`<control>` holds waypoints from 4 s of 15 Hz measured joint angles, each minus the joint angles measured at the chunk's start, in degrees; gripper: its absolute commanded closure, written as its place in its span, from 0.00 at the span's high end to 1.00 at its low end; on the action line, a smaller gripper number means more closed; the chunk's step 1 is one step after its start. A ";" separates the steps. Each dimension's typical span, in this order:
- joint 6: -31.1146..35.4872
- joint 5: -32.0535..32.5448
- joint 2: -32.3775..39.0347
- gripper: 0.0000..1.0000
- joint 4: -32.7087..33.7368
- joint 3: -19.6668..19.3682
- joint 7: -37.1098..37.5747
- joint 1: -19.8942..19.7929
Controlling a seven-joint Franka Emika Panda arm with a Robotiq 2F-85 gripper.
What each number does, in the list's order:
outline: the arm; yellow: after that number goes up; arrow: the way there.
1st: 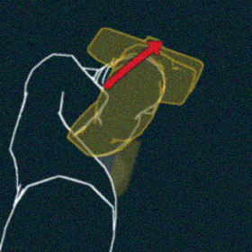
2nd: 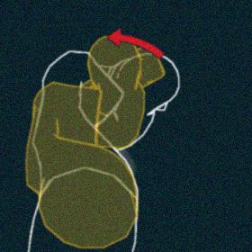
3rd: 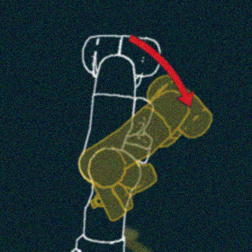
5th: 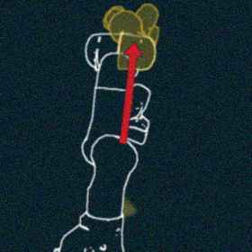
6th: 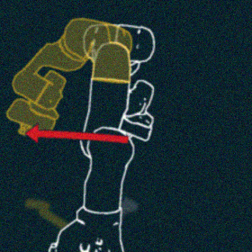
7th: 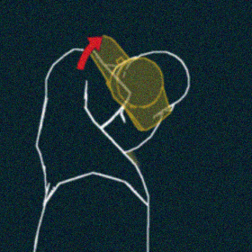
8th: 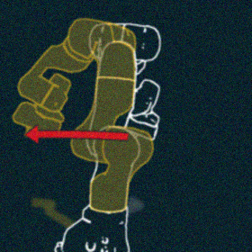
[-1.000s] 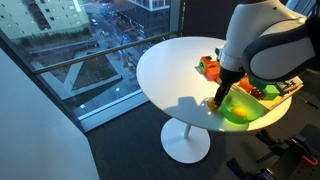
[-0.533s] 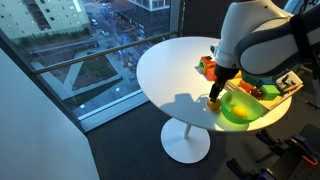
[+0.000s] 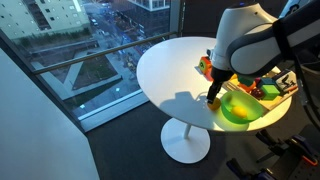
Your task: Pick up the yellow round fruit near the green bowl and place it in the green bowl
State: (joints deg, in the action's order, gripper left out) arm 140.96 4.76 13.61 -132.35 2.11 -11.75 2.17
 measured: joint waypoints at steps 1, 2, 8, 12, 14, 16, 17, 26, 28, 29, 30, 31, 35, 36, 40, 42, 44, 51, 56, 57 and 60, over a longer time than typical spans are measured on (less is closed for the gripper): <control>0.00 -0.54 0.44 1.00 0.15 0.13 -0.54 -0.10; 0.00 -1.24 0.82 1.00 0.30 0.30 -1.23 -0.23; 0.51 -4.82 2.20 1.00 0.83 1.48 -4.67 -0.94; 2.18 -4.83 3.13 1.00 0.86 2.05 -4.98 -0.94; 3.08 -4.81 3.53 1.00 0.86 2.14 -5.00 -0.92; 4.09 -4.57 3.95 1.00 0.87 2.14 -5.00 -0.92; 4.51 -4.37 4.14 1.00 0.89 2.13 -5.00 -0.92; 6.17 -4.06 5.14 1.00 0.90 2.07 -5.00 -0.92; 6.20 -4.06 5.41 0.72 0.92 2.07 -5.00 -0.92; 6.21 -4.06 5.53 0.64 0.92 2.07 -5.00 -0.92; 6.22 -4.06 5.63 0.56 0.92 2.07 -5.00 -0.92; 6.23 -4.05 5.69 0.47 0.92 2.06 -5.00 -0.92; 6.23 -4.05 5.73 0.16 0.93 2.00 -5.00 -0.92; 6.23 -4.04 5.73 0.08 0.95 1.96 -5.00 -0.92; 6.23 -4.04 5.73 0.00 1.26 1.73 -4.98 -0.92; 6.22 -4.04 5.73 0.04 1.49 1.60 -4.96 -0.93; 6.22 -4.04 5.72 0.29 1.73 1.53 -4.96 -0.95; 6.18 -4.04 5.55 0.77 2.02 1.53 -4.97 -0.96; 5.10 -3.33 5.28 1.00 2.17 1.44 -5.02 -0.97; 4.71 -2.96 5.24 1.00 2.28 1.39 -5.02 -0.97; 2.44 -2.22 5.02 1.00 2.77 1.34 -5.06 -0.97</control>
State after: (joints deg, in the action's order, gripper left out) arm 143.40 2.54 18.63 -129.58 3.46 -16.81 1.20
